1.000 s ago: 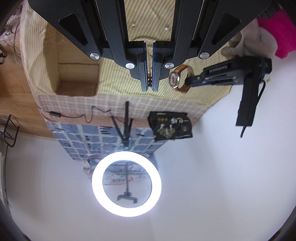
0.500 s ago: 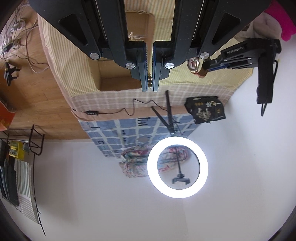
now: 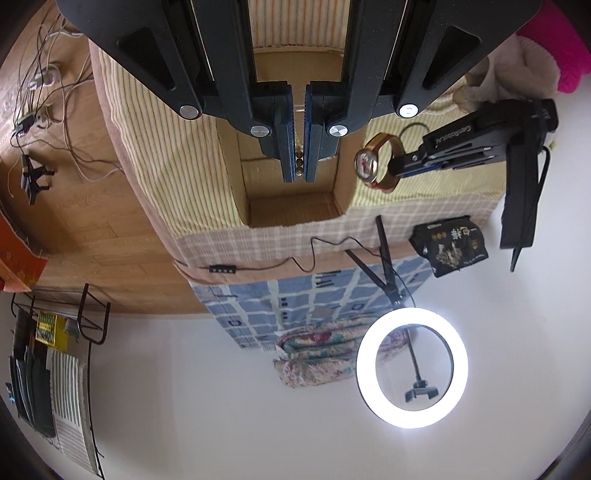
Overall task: Organize jewelry
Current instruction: 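Carry the watch with the left tool while the right tool carries the bracelet to the box, then open the left tool over the box while the right tool releases the bracelet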
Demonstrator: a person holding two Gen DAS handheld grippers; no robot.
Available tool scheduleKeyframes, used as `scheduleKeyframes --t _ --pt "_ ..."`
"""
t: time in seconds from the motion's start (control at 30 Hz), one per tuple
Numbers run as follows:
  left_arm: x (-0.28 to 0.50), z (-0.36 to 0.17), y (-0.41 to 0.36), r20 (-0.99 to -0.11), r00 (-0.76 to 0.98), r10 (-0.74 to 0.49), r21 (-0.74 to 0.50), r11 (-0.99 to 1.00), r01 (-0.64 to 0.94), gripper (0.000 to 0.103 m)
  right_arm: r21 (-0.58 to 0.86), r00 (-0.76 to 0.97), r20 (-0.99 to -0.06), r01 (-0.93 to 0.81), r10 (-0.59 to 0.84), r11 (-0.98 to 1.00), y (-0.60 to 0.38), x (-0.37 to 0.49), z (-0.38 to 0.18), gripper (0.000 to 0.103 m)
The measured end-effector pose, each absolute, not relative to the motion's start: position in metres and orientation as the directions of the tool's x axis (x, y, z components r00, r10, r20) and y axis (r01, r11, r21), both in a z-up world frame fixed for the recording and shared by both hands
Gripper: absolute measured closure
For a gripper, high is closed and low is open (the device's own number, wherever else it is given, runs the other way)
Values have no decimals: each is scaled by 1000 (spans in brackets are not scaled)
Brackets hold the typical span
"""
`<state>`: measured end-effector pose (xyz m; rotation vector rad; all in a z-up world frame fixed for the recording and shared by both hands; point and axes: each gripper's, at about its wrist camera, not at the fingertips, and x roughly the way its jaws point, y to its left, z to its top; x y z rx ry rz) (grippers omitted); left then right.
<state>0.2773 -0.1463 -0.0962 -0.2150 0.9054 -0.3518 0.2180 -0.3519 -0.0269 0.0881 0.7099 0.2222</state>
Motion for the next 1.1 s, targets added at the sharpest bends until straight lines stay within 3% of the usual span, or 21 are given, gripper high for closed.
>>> scheduleKeyframes --t 0.53,0.6,0.67,0.7,1.1 --pt "305 -129 -173 -749 529 -399 -338 917 213 92 168 658 -720 -140 218 976 -367 235 -67 100" --pt "304 -128 -175 -747 538 -391 -325 920 217 91 167 649 -731 -132 213 977 -368 235 -69 92" --pt "303 -126 -177 -745 546 -383 -312 924 222 89 168 652 -730 -119 205 979 -369 234 -68 65" --pt "302 -125 -177 -745 549 -379 -307 925 223 88 167 660 -724 -114 200 979 -369 233 -66 60" --pt "284 -103 -154 -728 586 -356 -269 935 233 88 160 680 -705 -121 199 980 -360 228 -57 59"
